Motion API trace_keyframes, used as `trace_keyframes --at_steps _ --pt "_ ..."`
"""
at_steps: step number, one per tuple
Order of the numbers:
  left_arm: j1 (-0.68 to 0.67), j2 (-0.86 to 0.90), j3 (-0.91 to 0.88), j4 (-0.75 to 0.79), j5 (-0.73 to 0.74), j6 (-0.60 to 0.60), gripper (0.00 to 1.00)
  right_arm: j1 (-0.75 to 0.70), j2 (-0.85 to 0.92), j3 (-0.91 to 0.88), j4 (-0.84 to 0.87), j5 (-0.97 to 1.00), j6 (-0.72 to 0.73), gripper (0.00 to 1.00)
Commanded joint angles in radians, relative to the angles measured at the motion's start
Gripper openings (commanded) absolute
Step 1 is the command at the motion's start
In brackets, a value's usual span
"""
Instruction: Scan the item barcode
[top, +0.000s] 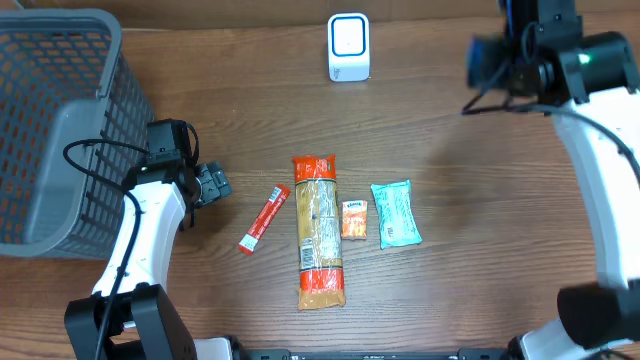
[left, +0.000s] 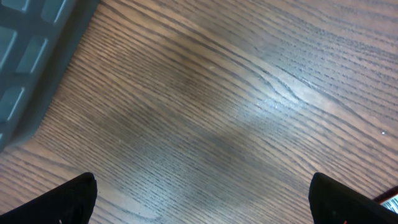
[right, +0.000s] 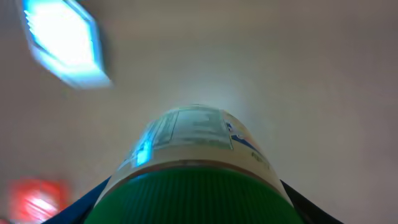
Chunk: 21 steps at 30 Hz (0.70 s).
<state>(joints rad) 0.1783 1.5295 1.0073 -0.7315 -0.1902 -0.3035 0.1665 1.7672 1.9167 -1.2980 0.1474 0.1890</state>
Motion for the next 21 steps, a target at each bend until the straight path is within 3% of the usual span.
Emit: trace_keyframes --at_steps 1,9,18,19,20,21 --pt "-0.003 -0.004 0.018 0.003 0.007 0.009 1.00 -0.072 0.035 -0.137 -0.060 -0.001 0.028 0.21" --pt "-0.003 -0.004 0.018 0.003 0.007 0.009 1.00 -0.179 0.035 -0.473 0.130 -0.075 0.050 0.22" --pt "-0.003 -0.004 0.018 0.003 0.007 0.009 1.00 -0.254 0.035 -0.668 0.304 -0.083 0.049 0.23" --pt "-0.003 -0.004 0.018 0.003 0.007 0.009 1.00 -0.255 0.035 -0.671 0.308 -0.082 0.049 0.36" --pt "-0.003 -0.004 0.018 0.003 0.007 0.009 1.00 -0.255 0.035 -0.671 0.309 -0.083 0.050 0.56" --pt "-0.003 -0.004 0.018 0.003 0.007 0.009 1.00 -0.255 0.035 -0.671 0.308 -0.083 0.050 1.00"
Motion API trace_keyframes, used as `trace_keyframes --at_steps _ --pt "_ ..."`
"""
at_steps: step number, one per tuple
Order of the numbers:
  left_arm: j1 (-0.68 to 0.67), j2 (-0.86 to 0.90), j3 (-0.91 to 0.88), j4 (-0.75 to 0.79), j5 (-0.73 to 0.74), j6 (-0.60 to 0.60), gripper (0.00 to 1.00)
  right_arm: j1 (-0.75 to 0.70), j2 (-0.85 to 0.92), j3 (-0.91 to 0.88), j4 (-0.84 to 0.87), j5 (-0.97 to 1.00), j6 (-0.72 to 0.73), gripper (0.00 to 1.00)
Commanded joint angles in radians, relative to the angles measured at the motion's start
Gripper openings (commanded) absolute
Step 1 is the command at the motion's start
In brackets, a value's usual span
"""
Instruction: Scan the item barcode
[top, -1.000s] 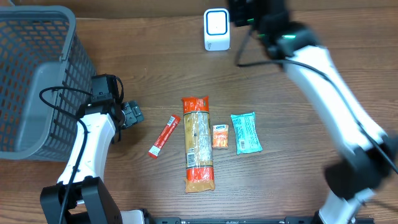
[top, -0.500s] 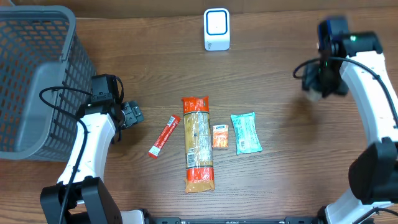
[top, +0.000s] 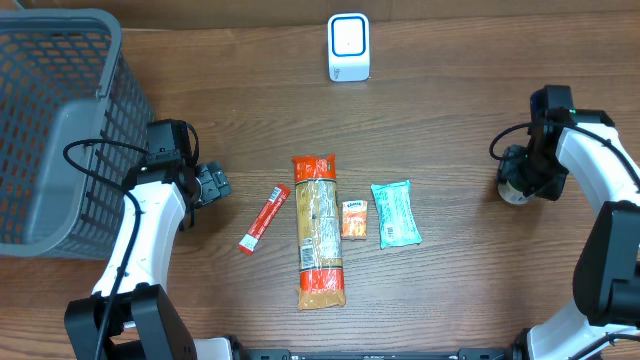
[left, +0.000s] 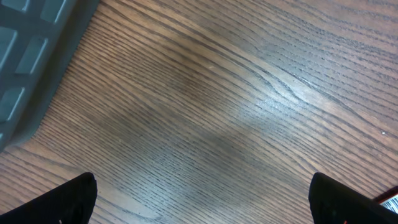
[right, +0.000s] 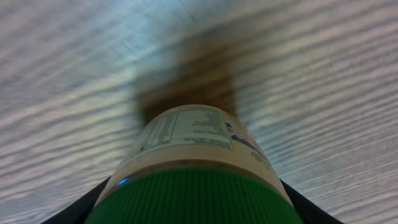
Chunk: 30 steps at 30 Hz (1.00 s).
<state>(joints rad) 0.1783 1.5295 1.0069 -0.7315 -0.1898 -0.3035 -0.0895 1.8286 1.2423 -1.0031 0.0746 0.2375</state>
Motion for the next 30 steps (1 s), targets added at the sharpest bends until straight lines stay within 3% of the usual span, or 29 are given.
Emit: trace_keyframes --at_steps 1,11,14,18,23,27,30 --pt "-0.003 -0.004 0.019 0.003 0.007 0.009 1.00 0.001 -0.028 0.008 0.009 -0.014 0.002 1.00" --pt "-0.003 -0.004 0.019 0.003 0.007 0.009 1.00 0.006 -0.099 0.278 -0.198 -0.094 -0.008 1.00" --pt "-0.003 -0.004 0.019 0.003 0.007 0.009 1.00 0.027 -0.146 0.359 -0.261 -0.217 -0.109 1.00" --pt "-0.003 -0.004 0.019 0.003 0.007 0.009 1.00 0.079 -0.183 0.366 -0.292 -0.351 -0.216 1.00" --pt "-0.003 -0.004 0.019 0.003 0.007 0.009 1.00 0.164 -0.181 0.331 -0.300 -0.446 -0.219 1.00" --pt "-0.003 -0.004 0.019 0.003 0.007 0.009 1.00 0.252 -0.181 0.264 -0.262 -0.436 -0.218 0.60" --pt "-0.003 -0.004 0.019 0.003 0.007 0.009 1.00 0.326 -0.181 0.174 -0.164 -0.385 -0.196 0.41"
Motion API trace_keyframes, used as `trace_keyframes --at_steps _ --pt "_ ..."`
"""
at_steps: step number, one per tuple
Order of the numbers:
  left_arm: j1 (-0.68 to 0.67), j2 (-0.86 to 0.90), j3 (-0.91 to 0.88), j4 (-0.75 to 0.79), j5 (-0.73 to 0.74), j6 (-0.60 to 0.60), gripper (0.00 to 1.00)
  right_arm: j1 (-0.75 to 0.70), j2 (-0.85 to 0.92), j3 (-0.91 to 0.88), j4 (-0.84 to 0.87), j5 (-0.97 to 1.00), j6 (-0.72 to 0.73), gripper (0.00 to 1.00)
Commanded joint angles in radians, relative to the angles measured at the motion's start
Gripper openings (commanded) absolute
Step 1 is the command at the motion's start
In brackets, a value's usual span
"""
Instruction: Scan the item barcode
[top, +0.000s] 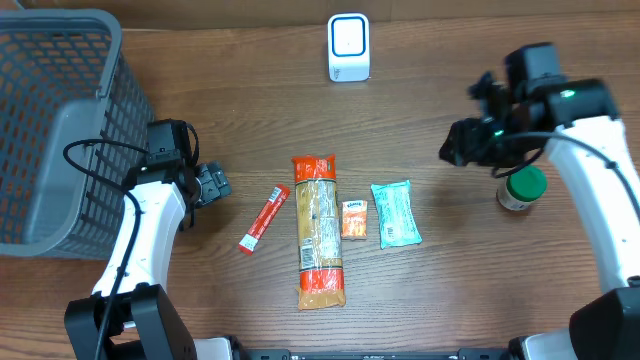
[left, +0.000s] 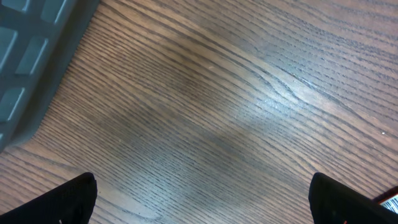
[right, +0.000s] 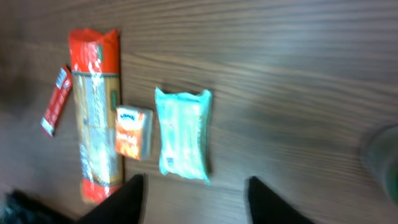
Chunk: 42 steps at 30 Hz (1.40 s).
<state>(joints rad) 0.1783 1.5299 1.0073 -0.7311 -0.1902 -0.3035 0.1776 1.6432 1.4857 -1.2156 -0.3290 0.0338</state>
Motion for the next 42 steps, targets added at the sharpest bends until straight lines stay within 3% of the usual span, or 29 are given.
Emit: trace_keyframes --at_steps 1,3,5,6,15,19,42 --pt "-0.003 -0.004 0.018 0.003 0.007 0.009 1.00 0.078 0.005 -0.097 0.080 0.042 0.016 0.35" --pt "-0.003 -0.004 0.018 0.003 0.007 0.009 1.00 0.119 0.005 -0.166 0.163 0.084 0.026 0.35" --pt "-0.003 -0.004 0.018 0.003 0.007 0.009 1.00 0.156 0.005 -0.236 0.258 0.106 0.026 0.49" --pt "-0.003 -0.004 0.018 0.003 0.008 0.009 1.00 0.169 0.005 -0.264 0.300 0.113 0.025 0.50" --pt "-0.003 -0.004 0.018 0.003 0.007 0.009 1.00 0.208 0.005 -0.523 0.674 0.138 0.056 0.56" --pt "-0.003 -0.004 0.018 0.003 0.007 0.009 1.00 0.208 0.005 -0.590 0.746 0.138 0.098 0.56" --pt "-0.003 -0.004 0.018 0.003 0.007 0.009 1.00 0.207 0.005 -0.628 0.737 0.181 0.134 0.58"
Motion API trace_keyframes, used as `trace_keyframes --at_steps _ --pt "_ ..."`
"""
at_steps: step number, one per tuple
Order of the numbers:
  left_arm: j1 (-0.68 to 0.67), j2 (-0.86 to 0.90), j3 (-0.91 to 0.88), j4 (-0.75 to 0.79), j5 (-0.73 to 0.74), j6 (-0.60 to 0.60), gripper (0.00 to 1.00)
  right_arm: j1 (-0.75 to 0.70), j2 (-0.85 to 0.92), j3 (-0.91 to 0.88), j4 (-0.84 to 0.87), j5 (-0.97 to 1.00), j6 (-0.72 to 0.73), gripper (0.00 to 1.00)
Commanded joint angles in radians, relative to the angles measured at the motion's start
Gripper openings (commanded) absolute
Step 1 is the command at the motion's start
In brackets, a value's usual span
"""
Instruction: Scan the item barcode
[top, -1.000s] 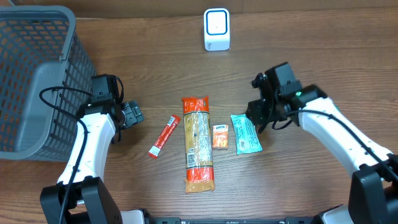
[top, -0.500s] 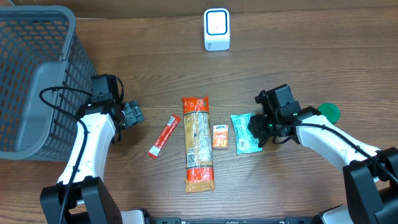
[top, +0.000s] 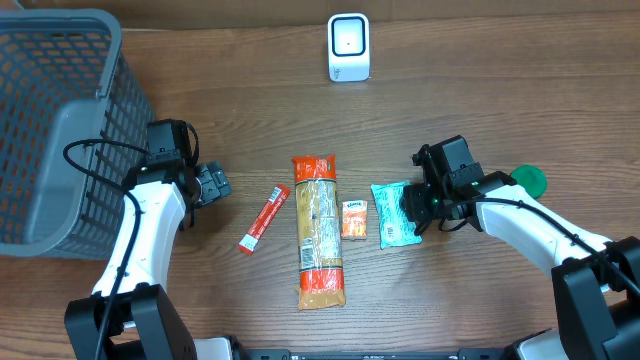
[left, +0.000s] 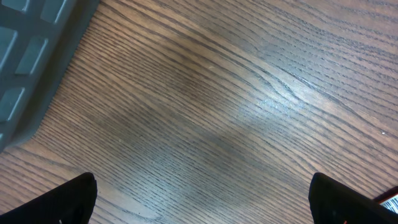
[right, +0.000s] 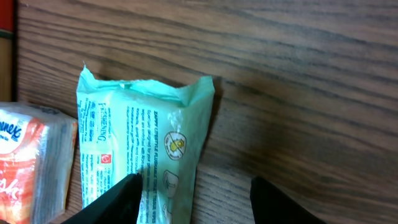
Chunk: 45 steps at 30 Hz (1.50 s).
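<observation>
The white barcode scanner (top: 349, 47) stands at the table's far edge. A teal wipes packet (top: 390, 214) lies flat, right of a small orange box (top: 354, 219). My right gripper (top: 419, 211) is open and low over the packet's right edge. In the right wrist view the packet (right: 143, 143) shows its printed side; the right gripper (right: 198, 200) has one finger over it and the other over bare wood. A green-lidded jar (top: 527, 180) stands behind the right arm. My left gripper (top: 215, 184) is open over bare wood (left: 202, 202).
A long pasta bag (top: 318, 230) and a red stick sachet (top: 264, 219) lie left of the orange box. A grey mesh basket (top: 55, 120) fills the far left corner, its base showing beside the left gripper (left: 25, 68).
My right gripper was open and raised to the right of the teal packet. Now it is lower and further left, at the packet's right edge, still open. The left arm has not moved.
My right gripper held the green-lidded jar up at the far right. Then it had the jar down on the table at the right. Then the jar stood alone and the gripper was open above the items. Now the gripper is at the teal packet.
</observation>
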<state>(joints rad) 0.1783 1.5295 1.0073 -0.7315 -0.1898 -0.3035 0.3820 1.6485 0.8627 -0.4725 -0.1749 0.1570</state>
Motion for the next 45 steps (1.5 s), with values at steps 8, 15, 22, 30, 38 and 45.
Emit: trace_keyframes --at_steps 8,15,22,30,38,45 --pt "-0.003 -0.004 0.018 0.003 0.007 0.009 1.00 -0.026 -0.065 0.023 -0.088 0.085 0.135 0.54" --pt "-0.003 -0.004 0.018 0.003 0.007 0.009 1.00 -0.055 -0.221 0.076 -0.181 0.083 0.135 0.75" --pt "-0.003 -0.004 0.018 0.003 0.007 0.009 1.00 -0.055 -0.255 0.074 -0.159 -0.068 0.135 0.36" --pt "-0.003 -0.004 0.018 0.003 0.007 0.009 1.00 -0.036 -0.159 0.073 -0.077 -0.093 0.123 0.04" --pt "-0.003 -0.004 0.018 0.003 0.007 0.009 1.00 -0.034 0.011 0.073 0.018 -0.198 0.052 0.04" --pt "-0.003 -0.004 0.018 0.003 0.007 0.009 1.00 -0.035 0.113 0.074 -0.003 -0.084 0.052 0.04"
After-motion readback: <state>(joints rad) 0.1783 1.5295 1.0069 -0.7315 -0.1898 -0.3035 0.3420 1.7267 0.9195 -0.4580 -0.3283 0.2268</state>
